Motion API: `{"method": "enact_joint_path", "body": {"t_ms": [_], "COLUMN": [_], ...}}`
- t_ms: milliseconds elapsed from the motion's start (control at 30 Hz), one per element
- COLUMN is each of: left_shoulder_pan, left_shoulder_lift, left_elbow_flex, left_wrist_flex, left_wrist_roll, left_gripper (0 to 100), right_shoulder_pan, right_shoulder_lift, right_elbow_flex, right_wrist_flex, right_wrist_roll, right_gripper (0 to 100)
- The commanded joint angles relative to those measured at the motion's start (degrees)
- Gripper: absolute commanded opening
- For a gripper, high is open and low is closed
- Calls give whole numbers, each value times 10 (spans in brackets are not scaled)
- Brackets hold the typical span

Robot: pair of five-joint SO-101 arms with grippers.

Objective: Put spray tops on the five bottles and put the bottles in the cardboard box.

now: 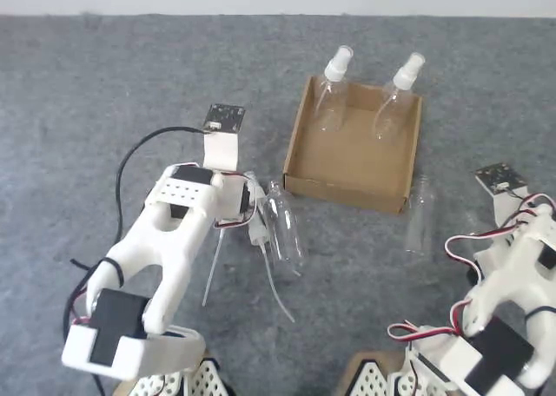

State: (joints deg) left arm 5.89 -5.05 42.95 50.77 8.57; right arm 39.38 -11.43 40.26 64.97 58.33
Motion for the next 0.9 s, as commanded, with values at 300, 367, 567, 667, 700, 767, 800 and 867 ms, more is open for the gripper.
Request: {"method": "enact_joint_path", "body": {"t_ms": [300,367,567,667,700,767,800,867], "left_shoulder_pan": [-3,-3,-3,-3,-3,-3,-3,-3], "left_shoulder_lift": [-28,-28,-24,-24,-24,-24,-24,-24], "left_elbow_flex": [0,0,0,1,1,1,1,4], "left_wrist_flex": [-12,-12,-14,-15,-15,-15,-15,-16], "left_wrist_roll": [1,-11,-19,-19,-19,-19,-19,-19], "left_gripper": [12,12,12,12,12,12,12,12], "right_shoulder_pan": [4,4,3,1,0,-10,-15,-29], "right_shoulder_lift": [-12,-12,-12,-12,-12,-12,-8,-7], "right_elbow_flex": [-5,-5,-7,-9,-10,-22,-35,-62], "right_wrist_flex": [28,28,28,22,22,22,22,26], "right_wrist_roll": [-9,-9,-11,-11,-12,-33,-48,-73], "right_gripper": [7,27,169,221,231,244,243,242]}}
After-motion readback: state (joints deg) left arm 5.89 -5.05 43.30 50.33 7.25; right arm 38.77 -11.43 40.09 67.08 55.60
